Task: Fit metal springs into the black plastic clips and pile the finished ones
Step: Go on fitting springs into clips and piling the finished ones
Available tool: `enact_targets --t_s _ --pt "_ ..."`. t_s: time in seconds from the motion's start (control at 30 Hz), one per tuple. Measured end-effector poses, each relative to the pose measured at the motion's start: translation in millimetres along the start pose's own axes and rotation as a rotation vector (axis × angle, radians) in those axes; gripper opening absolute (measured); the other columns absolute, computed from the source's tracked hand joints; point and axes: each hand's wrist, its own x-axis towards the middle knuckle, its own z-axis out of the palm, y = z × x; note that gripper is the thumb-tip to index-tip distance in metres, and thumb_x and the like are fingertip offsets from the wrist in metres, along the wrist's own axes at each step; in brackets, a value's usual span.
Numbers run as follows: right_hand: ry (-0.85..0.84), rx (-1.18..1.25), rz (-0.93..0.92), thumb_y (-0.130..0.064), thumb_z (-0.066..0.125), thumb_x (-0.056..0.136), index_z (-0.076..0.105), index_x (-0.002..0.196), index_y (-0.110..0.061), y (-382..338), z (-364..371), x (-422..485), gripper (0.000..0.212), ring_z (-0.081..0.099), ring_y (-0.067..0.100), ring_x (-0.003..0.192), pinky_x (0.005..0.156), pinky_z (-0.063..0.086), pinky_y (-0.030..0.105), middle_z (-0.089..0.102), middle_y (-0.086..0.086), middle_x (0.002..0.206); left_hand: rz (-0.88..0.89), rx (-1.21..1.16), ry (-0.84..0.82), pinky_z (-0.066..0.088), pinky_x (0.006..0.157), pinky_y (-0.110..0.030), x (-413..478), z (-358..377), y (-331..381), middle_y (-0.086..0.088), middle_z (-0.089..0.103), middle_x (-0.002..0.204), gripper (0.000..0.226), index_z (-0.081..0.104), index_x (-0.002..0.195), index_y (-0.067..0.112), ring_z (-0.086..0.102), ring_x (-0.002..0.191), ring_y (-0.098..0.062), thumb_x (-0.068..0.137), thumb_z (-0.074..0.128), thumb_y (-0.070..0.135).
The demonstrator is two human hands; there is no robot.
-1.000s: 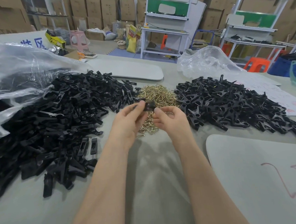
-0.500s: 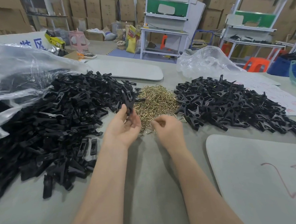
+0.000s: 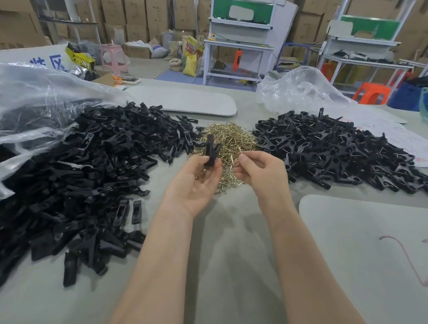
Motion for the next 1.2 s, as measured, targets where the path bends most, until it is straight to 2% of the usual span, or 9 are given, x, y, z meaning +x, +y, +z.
enact_targets --t_s 0.23,0.43,0.57,0.63,0.73,0.87,1.03,1.1,1.2 --pt "0.018 0.135 0.102 -0.005 0.059 0.092 0.064 0.085 -0.009 -9 -6 -1 0.010 0.063 0.007 0.052 0.053 0.051 0.017 0.064 0.002 0.065 0.058 0.351 -0.004 0.050 0.055 -0.016 3 0 -7 -0.003 0.059 0.073 0.005 0.063 0.080 0.009 0.052 0.060 -0.008 0.085 0.065 0.007" --pt "0.005 0.115 0.091 0.001 0.053 0.094 0.063 0.085 -0.009 -13 -12 -1 0.017 0.064 0.006 0.054 0.054 0.052 0.016 0.061 0.006 0.074 0.532 1.151 0.113 0.046 0.070 -0.017 7 -3 -14 0.008 0.063 0.079 0.014 0.066 0.088 0.024 0.058 0.073 -0.004 0.081 0.072 0.013" --pt "0.014 0.034 0.030 0.002 0.054 0.093 0.064 0.087 -0.013 -12 -13 1 0.018 0.065 0.004 0.057 0.060 0.053 0.015 0.062 0.004 0.075 0.688 1.334 0.131 0.039 0.065 -0.007 9 -7 -13 0.016 0.059 0.083 0.017 0.059 0.086 0.030 0.054 0.076 0.002 0.082 0.071 0.019" --pt "0.015 -0.005 0.017 0.002 0.056 0.092 0.064 0.086 -0.014 -10 -14 2 0.019 0.065 0.003 0.057 0.061 0.054 0.015 0.062 0.005 0.076 0.736 1.307 0.193 0.041 0.068 -0.008 11 -8 -11 0.013 0.060 0.088 0.013 0.060 0.093 0.023 0.057 0.082 -0.005 0.085 0.069 0.020" --pt "0.040 -0.187 -0.017 -0.006 0.061 0.090 0.067 0.085 -0.015 -4 -12 2 0.012 0.062 0.004 0.056 0.061 0.054 0.018 0.064 0.003 0.074 0.717 0.946 0.286 0.051 0.082 -0.023 11 -9 -2 0.001 0.064 0.097 0.016 0.060 0.102 0.015 0.062 0.089 -0.013 0.088 0.067 0.019" --pt "0.088 -0.447 -0.026 -0.016 0.064 0.087 0.066 0.078 -0.027 3 -13 4 0.014 0.055 0.007 0.059 0.066 0.049 0.025 0.063 -0.006 0.068 0.613 0.447 0.324 0.053 0.069 -0.016 8 -11 8 0.000 0.062 0.087 0.011 0.058 0.099 0.010 0.060 0.074 -0.006 0.090 0.064 0.013" --pt "0.130 -0.259 0.107 -0.002 0.060 0.087 0.060 0.081 -0.014 10 -17 6 0.014 0.054 0.002 0.041 0.052 0.052 0.022 0.062 0.003 0.067 0.593 0.400 0.312 0.051 0.067 -0.016 8 -9 4 -0.001 0.059 0.085 0.008 0.056 0.092 0.012 0.058 0.074 -0.007 0.090 0.063 0.012" --pt "0.311 -0.151 0.052 0.001 0.060 0.087 0.057 0.081 -0.014 9 -24 10 0.016 0.055 0.001 0.042 0.046 0.047 0.016 0.062 0.005 0.070 0.601 0.415 0.305 0.051 0.067 -0.015 8 -8 3 -0.001 0.059 0.084 0.008 0.056 0.089 0.013 0.057 0.074 -0.006 0.090 0.063 0.012" --pt "0.632 0.198 -0.027 0.002 0.056 0.090 0.058 0.103 -0.005 1 -41 15 0.015 0.067 0.008 0.070 0.063 0.050 0.012 0.063 0.009 0.094 0.612 0.412 0.313 0.051 0.066 -0.014 9 -7 3 -0.001 0.058 0.085 0.008 0.056 0.089 0.013 0.058 0.074 -0.007 0.090 0.063 0.012"
